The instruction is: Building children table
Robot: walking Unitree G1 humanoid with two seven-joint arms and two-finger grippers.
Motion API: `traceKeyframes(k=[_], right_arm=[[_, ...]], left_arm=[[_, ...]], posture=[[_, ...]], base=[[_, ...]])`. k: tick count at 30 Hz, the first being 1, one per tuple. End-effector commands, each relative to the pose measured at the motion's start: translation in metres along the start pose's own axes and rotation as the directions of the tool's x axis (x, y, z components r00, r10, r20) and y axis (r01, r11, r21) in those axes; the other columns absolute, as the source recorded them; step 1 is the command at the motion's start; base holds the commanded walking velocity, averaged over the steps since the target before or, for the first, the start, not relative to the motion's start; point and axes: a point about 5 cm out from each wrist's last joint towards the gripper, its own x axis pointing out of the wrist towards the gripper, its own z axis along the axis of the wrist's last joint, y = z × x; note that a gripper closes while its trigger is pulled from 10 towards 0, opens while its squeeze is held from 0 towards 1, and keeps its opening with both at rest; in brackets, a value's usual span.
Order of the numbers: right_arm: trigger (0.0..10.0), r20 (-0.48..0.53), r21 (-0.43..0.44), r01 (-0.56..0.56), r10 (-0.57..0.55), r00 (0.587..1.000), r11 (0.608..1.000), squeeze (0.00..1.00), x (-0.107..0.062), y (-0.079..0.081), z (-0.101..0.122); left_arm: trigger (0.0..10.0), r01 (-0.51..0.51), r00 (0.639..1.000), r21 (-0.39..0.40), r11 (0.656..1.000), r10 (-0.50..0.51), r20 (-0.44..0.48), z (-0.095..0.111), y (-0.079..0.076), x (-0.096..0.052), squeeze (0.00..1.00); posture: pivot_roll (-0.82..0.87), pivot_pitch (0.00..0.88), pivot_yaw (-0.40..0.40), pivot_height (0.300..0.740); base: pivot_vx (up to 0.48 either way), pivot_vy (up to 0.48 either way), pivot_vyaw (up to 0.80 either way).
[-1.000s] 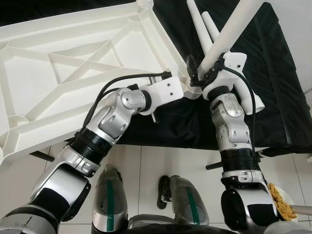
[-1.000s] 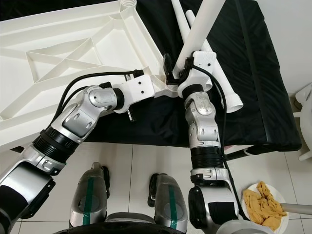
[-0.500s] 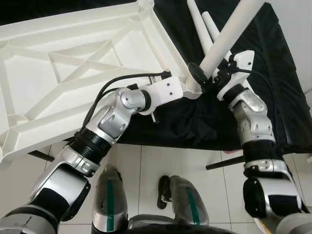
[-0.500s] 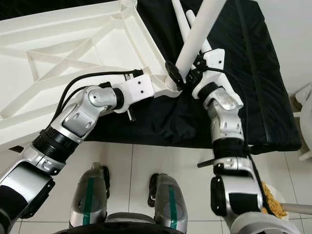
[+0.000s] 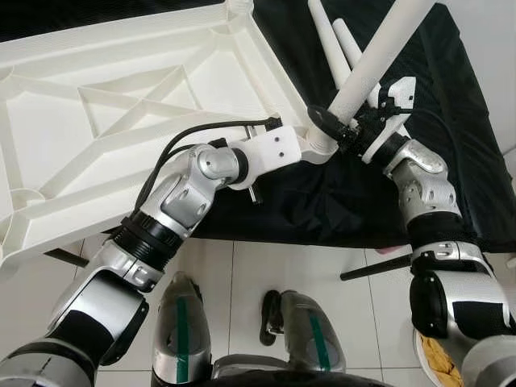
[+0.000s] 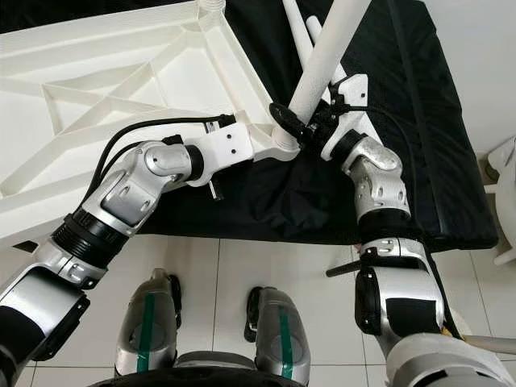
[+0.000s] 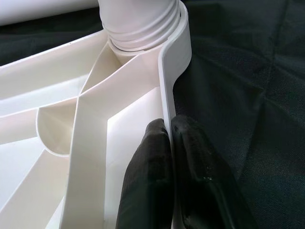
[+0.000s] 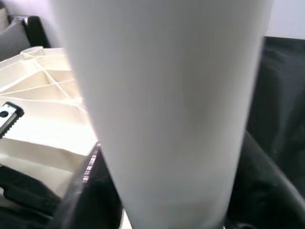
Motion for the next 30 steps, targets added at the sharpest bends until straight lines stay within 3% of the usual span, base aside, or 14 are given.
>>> traceKeyframes(k=[1, 9, 10, 11, 13, 14, 23, 30], right_arm=[[0.0, -0.031, 0.009, 0.021, -0.021, 0.999, 1.0, 0.0, -0.009, -0.009, -0.004], [0.0, -0.031, 0.014, 0.02, -0.019, 0.999, 1.0, 0.0, -0.01, -0.009, -0.005], [1.5, -0.029, 0.014, 0.021, -0.021, 0.999, 1.0, 0.0, -0.01, -0.009, -0.005], [8.7, -0.03, 0.013, 0.03, -0.029, 0.999, 0.999, 0.0, -0.009, -0.009, -0.005], [8.7, -0.03, 0.013, 0.03, -0.029, 0.999, 0.999, 0.0, -0.009, -0.009, -0.005], [10.0, -0.028, 0.015, 0.036, -0.036, 0.999, 0.999, 0.0, -0.008, -0.008, -0.004], [10.0, 0.005, -0.008, 0.153, -0.152, 0.988, 0.988, 0.0, 0.003, 0.005, -0.005], [10.0, 0.024, -0.013, 0.35, -0.349, 0.937, 0.937, 0.0, 0.01, 0.017, -0.011]], left_arm=[[10.0, -0.032, 0.998, 0.057, 0.998, 0.029, 0.057, 0.015, 0.007, -0.003, 0.0], [10.0, -0.032, 0.998, 0.057, 0.998, 0.029, 0.059, 0.016, 0.008, -0.003, 0.0], [10.0, -0.032, 0.998, 0.057, 0.998, 0.028, 0.059, 0.016, 0.007, -0.003, 0.0], [10.0, -0.031, 0.998, 0.058, 0.998, 0.028, 0.059, 0.016, 0.007, -0.003, 0.0], [10.0, -0.031, 0.998, 0.058, 0.998, 0.028, 0.059, 0.016, 0.007, -0.003, 0.0], [10.0, -0.031, 0.998, 0.057, 0.998, 0.028, 0.059, 0.016, 0.007, -0.003, 0.0], [10.0, -0.021, 0.998, 0.048, 0.999, 0.018, 0.059, 0.015, 0.003, -0.002, 0.0], [10.0, -0.015, 0.998, 0.042, 0.999, 0.013, 0.058, 0.014, -0.001, -0.002, 0.0]], posture=[[0.06, 0.043, -0.072, 0.74], [0.06, 0.043, -0.072, 0.74], [0.06, 0.043, -0.072, 0.74], [0.06, 0.044, -0.073, 0.74], [0.06, 0.044, -0.073, 0.74], [0.06, 0.044, -0.073, 0.74], [0.06, 0.06, -0.079, 0.74], [0.06, 0.06, -0.082, 0.74]], base=[[0.0, 0.0, 0.0], [0.0, 0.0, 0.0], [0.0, 0.0, 0.0], [0.0, 0.0, 0.0], [0.0, 0.0, 0.0], [0.0, 0.0, 0.0], [0.0, 0.0, 0.0], [0.0, 0.0, 0.0]])
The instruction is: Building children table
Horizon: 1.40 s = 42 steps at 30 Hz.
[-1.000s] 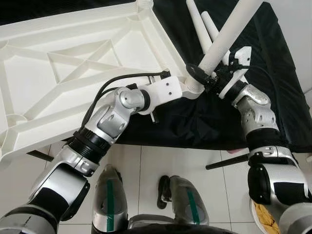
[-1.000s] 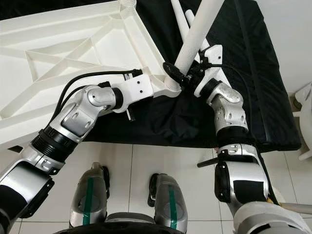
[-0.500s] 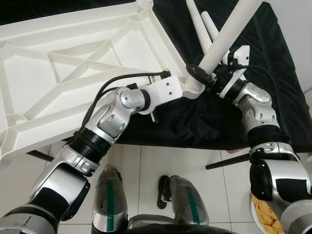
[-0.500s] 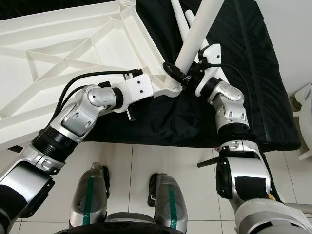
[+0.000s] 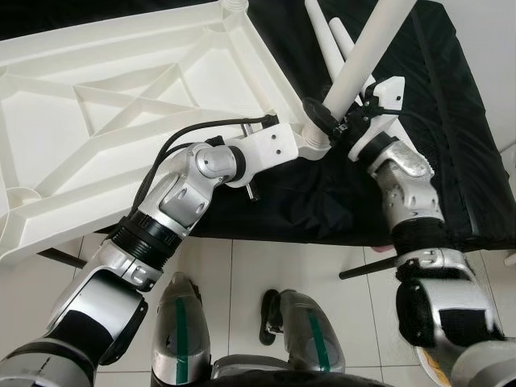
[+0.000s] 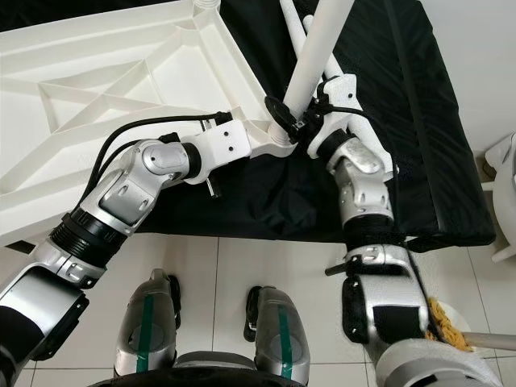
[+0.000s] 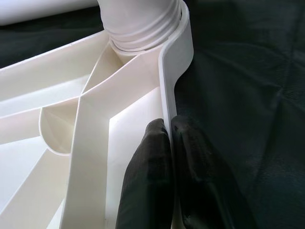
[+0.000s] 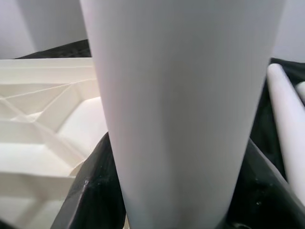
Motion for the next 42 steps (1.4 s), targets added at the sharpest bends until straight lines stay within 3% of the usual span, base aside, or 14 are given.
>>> traceKeyframes(k=[1, 2, 9, 13, 19, 20, 21, 33, 34, 35, 38, 39, 41, 42], right_arm=[[10.0, -0.052, 0.007, 0.101, -0.101, 0.994, 0.995, 0.0, -0.005, -0.006, -0.01], [10.0, -0.051, 0.022, 0.194, -0.193, 0.98, 0.981, 0.0, -0.003, -0.002, -0.012], [10.0, -0.037, 0.028, 0.288, -0.287, 0.957, 0.957, 0.0, -0.001, 0.006, -0.012], [10.0, -0.03, 0.017, 0.45, -0.449, 0.893, 0.893, 0.0, 0.001, 0.014, -0.012], [10.0, -0.035, 0.014, 0.513, -0.512, 0.858, 0.859, 0.0, 0.002, 0.022, -0.014], [10.0, -0.037, 0.012, 0.525, -0.524, 0.851, 0.851, 0.69, 0.003, 0.024, -0.015], [10.0, -0.029, 0.048, 0.511, -0.511, 0.859, 0.858, 1.0, 0.004, 0.028, -0.014], [10.0, 0.01, 0.071, 0.51, -0.512, 0.859, 0.857, 1.0, 0.0, 0.026, -0.007], [10.0, 0.016, 0.07, 0.507, -0.509, 0.861, 0.859, 0.55, 0.0, 0.026, -0.006], [10.0, 0.028, 0.084, 0.492, -0.495, 0.868, 0.867, 0.0, -0.001, 0.026, -0.004], [10.0, 0.039, 0.09, 0.479, -0.483, 0.875, 0.873, 0.0, -0.002, 0.026, -0.002], [10.0, 0.044, 0.095, 0.459, -0.464, 0.885, 0.883, 0.0, -0.004, 0.026, -0.002], [10.0, 0.044, 0.095, 0.459, -0.464, 0.885, 0.883, 0.0, -0.004, 0.026, -0.002], [10.0, 0.046, 0.104, 0.438, -0.445, 0.894, 0.893, 0.0, -0.005, 0.027, -0.002]], left_arm=[[10.0, -0.005, 0.998, 0.048, 0.999, 0.002, 0.065, 0.016, -0.003, 0.0, 0.0], [10.0, -0.003, 0.998, 0.046, 0.999, 0.0, 0.065, 0.016, -0.003, 0.0, 0.0], [10.0, -0.002, 0.998, 0.044, 0.999, 0.0, 0.067, 0.017, -0.004, 0.001, 0.0], [10.0, -0.007, 0.998, 0.04, 0.999, 0.004, 0.069, 0.017, -0.004, 0.001, 0.0], [10.0, -0.012, 0.998, 0.039, 0.999, 0.009, 0.068, 0.017, -0.003, 0.001, 0.0], [10.0, -0.013, 0.998, 0.038, 0.999, 0.011, 0.069, 0.017, -0.003, 0.001, 0.0], [10.0, -0.015, 0.998, 0.037, 0.999, 0.013, 0.068, 0.017, -0.003, 0.0, 0.0], [10.0, -0.021, 0.997, 0.033, 0.999, 0.019, 0.07, 0.017, -0.002, 0.0, 0.0], [10.0, -0.022, 0.997, 0.032, 0.999, 0.02, 0.071, 0.018, -0.002, 0.0, 0.0], [10.0, -0.024, 0.997, 0.029, 0.999, 0.022, 0.072, 0.018, -0.001, 0.0, 0.0], [10.0, -0.028, 0.997, 0.021, 0.999, 0.026, 0.073, 0.017, -0.001, 0.0, 0.0], [10.0, -0.035, 0.997, 0.007, 0.999, 0.034, 0.076, 0.018, 0.001, 0.0, 0.45], [10.0, -0.035, 0.997, 0.007, 0.999, 0.034, 0.076, 0.018, 0.001, 0.0, 0.45], [10.0, -0.036, 0.996, -0.03, 0.999, 0.038, 0.081, 0.018, 0.003, -0.001, 1.0]], posture=[[0.06, 0.06, -0.082, 0.74], [0.06, 0.059, -0.082, 0.74], [0.06, 0.061, -0.085, 0.74], [0.06, 0.062, -0.088, 0.74], [0.07, 0.064, -0.088, 0.74], [0.07, 0.064, -0.088, 0.74], [0.07, 0.065, -0.086, 0.74], [0.06, 0.069, -0.086, 0.74], [0.06, 0.069, -0.086, 0.74], [0.06, 0.069, -0.085, 0.74], [0.06, 0.069, -0.085, 0.74], [0.06, 0.069, -0.084, 0.74], [0.06, 0.069, -0.084, 0.74], [0.06, 0.07, -0.082, 0.74]], base=[[0.0, 0.0, 0.0], [0.0, 0.0, 0.0], [0.0, 0.0, 0.0], [0.0, 0.0, 0.0], [0.0, 0.0, 0.0], [0.0, 0.0, 0.0], [0.0, 0.0, 0.0], [0.0, 0.0, 0.0], [0.0, 0.0, 0.0], [0.0, 0.0, 0.0], [0.0, 0.0, 0.0], [0.0, 0.0, 0.0], [0.0, 0.0, 0.0], [0.0, 0.0, 0.0]])
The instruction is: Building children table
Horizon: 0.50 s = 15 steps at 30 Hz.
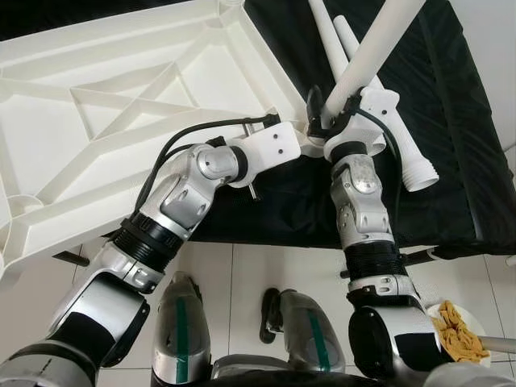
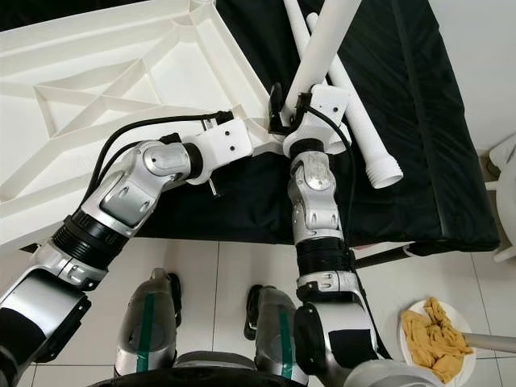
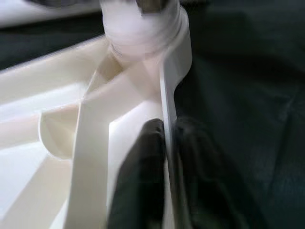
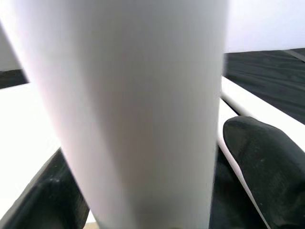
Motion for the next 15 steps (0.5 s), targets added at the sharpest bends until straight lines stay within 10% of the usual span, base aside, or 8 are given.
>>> traceKeyframes(k=[1, 8, 9, 15], right_arm=[[10.0, -0.007, 0.011, -0.008, 0.008, 1.0, 1.0, 0.0, -0.003, -0.002, -0.001], [10.0, -0.002, 0.029, -0.099, 0.099, 0.995, 0.995, 0.0, -0.001, -0.012, 0.004], [10.0, 0.001, 0.017, -0.116, 0.116, 0.993, 0.993, 0.0, 0.001, -0.016, 0.005], [10.0, 0.001, 0.007, -0.198, 0.198, 0.98, 0.98, 0.0, 0.002, -0.022, 0.01]], left_arm=[[10.0, -0.002, 0.999, -0.01, 1.0, 0.002, 0.033, 0.008, 0.001, 0.0, 1.0], [10.0, 0.066, 0.996, 0.019, 0.998, -0.067, 0.057, 0.012, 0.004, -0.011, 1.0], [10.0, 0.093, 0.993, 0.042, 0.995, -0.096, 0.07, 0.014, 0.005, -0.016, 0.0], [10.0, 0.2, 0.974, 0.046, 0.979, -0.203, 0.1, 0.018, -0.005, -0.029, 0.0]], posture=[[0.06, 0.07, -0.082, 0.74], [0.06, 0.08, -0.077, 0.74], [0.06, 0.084, -0.074, 0.74], [0.07, 0.111, -0.07, 0.74]], base=[[0.0, 0.0, 0.0], [0.0, 0.0, 0.0], [0.0, 0.0, 0.0], [0.0, 0.0, 0.0]])
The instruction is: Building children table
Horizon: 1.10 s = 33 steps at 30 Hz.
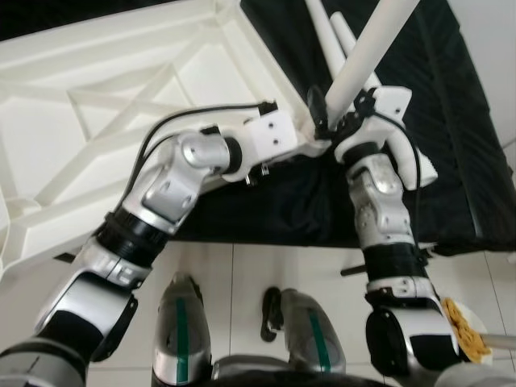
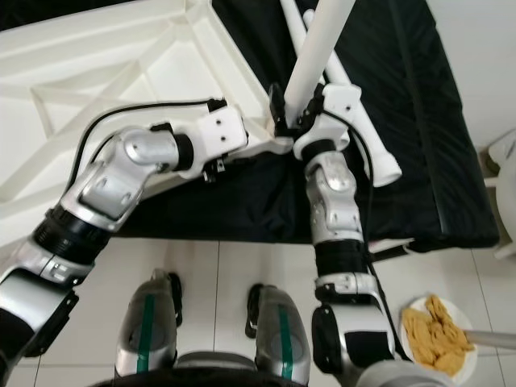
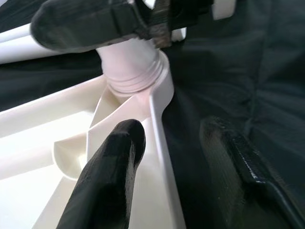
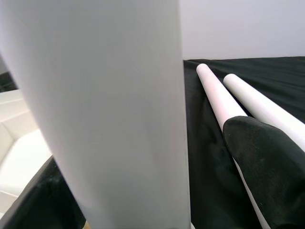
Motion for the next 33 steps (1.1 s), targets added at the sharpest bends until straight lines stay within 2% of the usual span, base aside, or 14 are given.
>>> traceKeyframes(k=[1, 3, 5, 10, 13, 15, 16, 18, 19, 20, 22, 25, 31, 33], right_arm=[[10.0, -0.008, 0.004, -0.029, 0.029, 1.0, 1.0, 0.0, -0.001, -0.007, 0.002], [10.0, -0.01, 0.003, -0.053, 0.053, 0.999, 0.999, 0.0, -0.001, -0.008, 0.003], [10.0, -0.012, 0.008, -0.136, 0.136, 0.991, 0.991, 0.0, -0.002, -0.009, 0.005], [10.0, -0.013, 0.012, -0.216, 0.216, 0.976, 0.976, 0.0, -0.004, -0.008, 0.008], [10.0, -0.017, 0.004, -0.267, 0.267, 0.963, 0.964, 0.0, -0.006, -0.009, 0.009], [10.0, -0.024, -0.006, -0.3, 0.3, 0.954, 0.954, 0.0, -0.003, -0.014, 0.011], [10.0, -0.024, -0.006, -0.3, 0.3, 0.954, 0.954, 0.0, -0.003, -0.014, 0.011], [10.0, -0.034, -0.02, -0.33, 0.329, 0.944, 0.944, 0.0, 0.005, -0.019, 0.013], [10.0, -0.034, -0.02, -0.33, 0.329, 0.944, 0.944, 0.0, 0.005, -0.019, 0.013], [10.0, -0.036, -0.023, -0.339, 0.338, 0.94, 0.94, 0.0, 0.008, -0.02, 0.014], [10.0, -0.036, -0.023, -0.339, 0.338, 0.94, 0.94, 0.0, 0.008, -0.02, 0.014], [10.0, -0.053, -0.044, -0.384, 0.382, 0.923, 0.922, 0.0, 0.022, -0.024, 0.018], [10.0, -0.068, -0.045, -0.424, 0.421, 0.905, 0.904, 0.0, 0.033, -0.025, 0.022], [10.0, -0.083, -0.055, -0.46, 0.455, 0.887, 0.886, 0.0, 0.042, -0.021, 0.024]], left_arm=[[10.0, 0.095, 0.995, -0.002, 0.995, -0.095, 0.026, 0.005, -0.012, -0.001, 0.0], [10.0, 0.113, 0.993, -0.012, 0.994, -0.112, 0.029, 0.005, -0.015, -0.003, 0.0], [10.0, 0.081, 0.996, -0.053, 0.995, -0.078, 0.045, 0.004, -0.014, -0.009, 0.0], [10.0, 0.018, 0.999, -0.094, 0.995, -0.013, 0.052, 0.004, -0.009, -0.015, 0.0], [10.0, -0.057, 0.996, -0.136, 0.989, 0.067, 0.064, 0.004, 0.0, -0.023, 0.0], [10.0, -0.182, 0.977, -0.182, 0.966, 0.198, 0.075, 0.006, 0.017, -0.035, 0.0], [10.0, -0.182, 0.977, -0.182, 0.966, 0.198, 0.075, 0.006, 0.017, -0.035, 0.0], [10.0, -0.328, 0.932, -0.26, 0.908, 0.356, 0.07, 0.005, 0.035, -0.049, 0.0], [10.0, -0.328, 0.932, -0.26, 0.908, 0.356, 0.07, 0.005, 0.035, -0.049, 0.0], [10.0, -0.364, 0.915, -0.288, 0.886, 0.398, 0.066, 0.005, 0.039, -0.054, 0.0], [10.0, -0.364, 0.915, -0.288, 0.886, 0.398, 0.066, 0.005, 0.039, -0.054, 0.0], [10.0, -0.443, 0.862, -0.367, 0.818, 0.502, 0.078, 0.009, 0.044, -0.067, 0.0], [10.0, -0.49, 0.823, -0.407, 0.771, 0.563, 0.078, 0.014, 0.044, -0.072, 0.0], [10.0, -0.533, 0.788, -0.432, 0.728, 0.612, 0.06, 0.016, 0.044, -0.074, 0.0]], posture=[[0.07, 0.111, -0.07, 0.74], [0.07, 0.115, -0.07, 0.74], [0.08, 0.139, -0.07, 0.74], [0.08, 0.165, -0.069, 0.74], [0.08, 0.183, -0.068, 0.74], [0.09, 0.213, -0.067, 0.74], [0.09, 0.213, -0.067, 0.74], [0.09, 0.226, -0.066, 0.74], [0.09, 0.226, -0.066, 0.74], [0.09, 0.226, -0.066, 0.74], [0.09, 0.226, -0.066, 0.74], [0.09, 0.238, -0.072, 0.74], [0.1, 0.237, -0.079, 0.74], [0.11, 0.234, -0.088, 0.74]], base=[[0.0, 0.0, 0.0], [0.0, 0.0, 0.0], [0.0, 0.0, 0.0], [0.0, 0.0, 0.0], [0.0, 0.0, 0.0], [0.0, 0.0, 0.0], [0.0, 0.0, 0.0], [0.0, 0.0, 0.0], [0.0, 0.0, 0.0], [0.0, 0.0, 0.0], [0.0, 0.0, 0.0], [0.0, 0.0, 0.0], [0.0, 0.0, 0.0], [0.0, 0.0, 0.0]])
